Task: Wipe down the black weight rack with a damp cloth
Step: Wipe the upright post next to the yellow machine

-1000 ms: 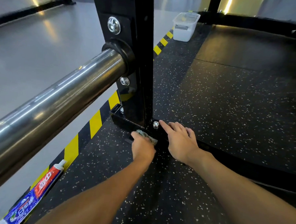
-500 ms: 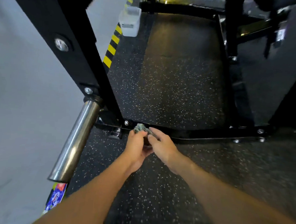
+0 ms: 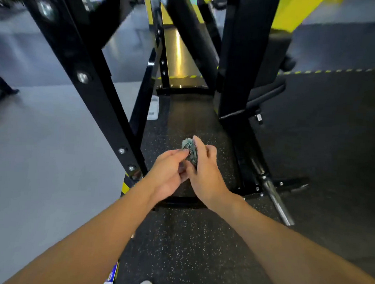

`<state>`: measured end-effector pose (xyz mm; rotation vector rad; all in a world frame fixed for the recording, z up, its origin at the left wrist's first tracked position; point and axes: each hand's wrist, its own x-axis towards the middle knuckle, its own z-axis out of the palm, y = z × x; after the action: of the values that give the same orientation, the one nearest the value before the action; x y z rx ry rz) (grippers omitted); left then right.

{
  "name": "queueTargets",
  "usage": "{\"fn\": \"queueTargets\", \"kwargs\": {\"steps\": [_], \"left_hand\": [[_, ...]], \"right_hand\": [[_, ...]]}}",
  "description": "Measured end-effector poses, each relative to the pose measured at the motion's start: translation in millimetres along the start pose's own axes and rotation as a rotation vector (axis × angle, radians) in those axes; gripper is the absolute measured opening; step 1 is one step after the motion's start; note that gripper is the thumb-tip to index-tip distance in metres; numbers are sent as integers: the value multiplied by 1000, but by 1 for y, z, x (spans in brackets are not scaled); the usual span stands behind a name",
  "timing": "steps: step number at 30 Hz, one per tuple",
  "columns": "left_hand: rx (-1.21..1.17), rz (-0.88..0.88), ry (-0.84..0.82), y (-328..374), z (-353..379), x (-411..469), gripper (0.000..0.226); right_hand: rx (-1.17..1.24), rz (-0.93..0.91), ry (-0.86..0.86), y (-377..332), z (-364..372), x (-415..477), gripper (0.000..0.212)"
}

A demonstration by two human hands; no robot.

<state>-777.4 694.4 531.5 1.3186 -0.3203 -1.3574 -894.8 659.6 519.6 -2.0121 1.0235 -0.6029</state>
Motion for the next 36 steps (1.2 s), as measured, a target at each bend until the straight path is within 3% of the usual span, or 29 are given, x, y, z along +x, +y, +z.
{"fn": "queueTargets", "kwargs": {"steps": [6,11,15,21,23,25,28,32,36], "left_hand": [[117,230,-92,129,107,-116,21],[241,473,-205,241,190,-194,23],[297,584,-167,327,231,-232,21],[489,919,58,440,273,-232,15],[551,1070,131,481,289,-226,27],[590,1199,123,519,304,-222,32],[604,1362,63,566,324,-214,18],[701,1474,60,608,342,-202,52],[712,1485,75,620,343,-188,65]], "right_hand": [[-271,-306,92,-126,-148,-15,59],[-267,-530,246,-235,-275,-2,42],[-288,-609,362,-306,-348,23,34],[-423,-759,540,-383,-425,93,30],[-454,-829,619,-415,-453,119,30],[-501,-910,731,-446,-479,140,29],[-589,-990,866,-484,-513,166,31],[-738,-1063,927,-514,-539,192,30],[-903,-1069,1096,-538,-556,222,26]]}}
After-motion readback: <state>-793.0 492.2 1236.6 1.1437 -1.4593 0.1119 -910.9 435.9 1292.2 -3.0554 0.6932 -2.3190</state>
